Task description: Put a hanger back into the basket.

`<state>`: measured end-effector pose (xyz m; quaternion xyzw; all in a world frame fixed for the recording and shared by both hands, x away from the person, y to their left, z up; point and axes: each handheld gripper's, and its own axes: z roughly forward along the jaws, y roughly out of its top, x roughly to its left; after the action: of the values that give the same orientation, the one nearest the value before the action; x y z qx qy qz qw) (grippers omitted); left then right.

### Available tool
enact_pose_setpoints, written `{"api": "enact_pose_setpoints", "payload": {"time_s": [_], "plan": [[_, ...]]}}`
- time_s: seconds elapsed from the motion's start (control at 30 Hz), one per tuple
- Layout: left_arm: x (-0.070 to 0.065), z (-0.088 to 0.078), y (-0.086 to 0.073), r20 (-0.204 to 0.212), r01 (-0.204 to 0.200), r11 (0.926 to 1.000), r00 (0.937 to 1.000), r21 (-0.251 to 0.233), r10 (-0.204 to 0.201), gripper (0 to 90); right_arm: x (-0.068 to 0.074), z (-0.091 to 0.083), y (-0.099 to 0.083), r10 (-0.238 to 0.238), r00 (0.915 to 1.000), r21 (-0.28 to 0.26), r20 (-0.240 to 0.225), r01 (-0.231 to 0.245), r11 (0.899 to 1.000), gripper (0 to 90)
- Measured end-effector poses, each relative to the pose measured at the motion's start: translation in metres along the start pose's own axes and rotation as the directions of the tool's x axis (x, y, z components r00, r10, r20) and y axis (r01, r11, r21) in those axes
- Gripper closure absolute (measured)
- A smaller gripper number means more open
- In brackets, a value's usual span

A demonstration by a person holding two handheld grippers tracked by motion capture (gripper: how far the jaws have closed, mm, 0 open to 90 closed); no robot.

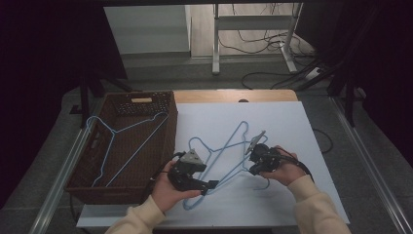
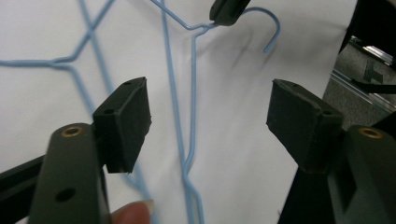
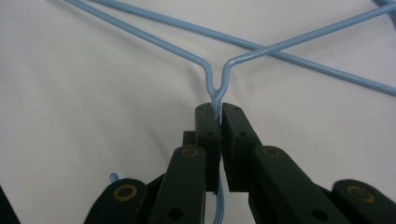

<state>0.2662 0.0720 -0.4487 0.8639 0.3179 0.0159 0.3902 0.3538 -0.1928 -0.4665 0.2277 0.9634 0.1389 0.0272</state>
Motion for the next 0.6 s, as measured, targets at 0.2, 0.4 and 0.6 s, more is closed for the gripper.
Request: {"api": "enact_pose_setpoints", "payload": {"time_s": [0.2, 0.4, 0.6], "plan": [[-0.003, 0.037, 0.008, 0.021, -0.018, 0.9990, 0.9996, 0.041, 0.017, 34.6, 0.001, -0.002, 0.000, -0.002, 1.0000, -0.002, 0.005, 0.002, 1.000, 86.2], [0.004, 0.063, 0.012, 0.040, -0.022, 0.9976, 0.9990, 0.066, 0.019, 41.6, 0.001, -0.004, 0.001, 0.001, 1.0000, -0.006, 0.006, -0.001, 1.000, 86.2], [0.009, 0.083, 0.014, 0.041, -0.017, 0.9952, 0.9991, 0.097, 0.014, 47.0, 0.002, -0.005, 0.002, -0.003, 1.0000, -0.005, 0.003, 0.003, 1.000, 86.2]]}}
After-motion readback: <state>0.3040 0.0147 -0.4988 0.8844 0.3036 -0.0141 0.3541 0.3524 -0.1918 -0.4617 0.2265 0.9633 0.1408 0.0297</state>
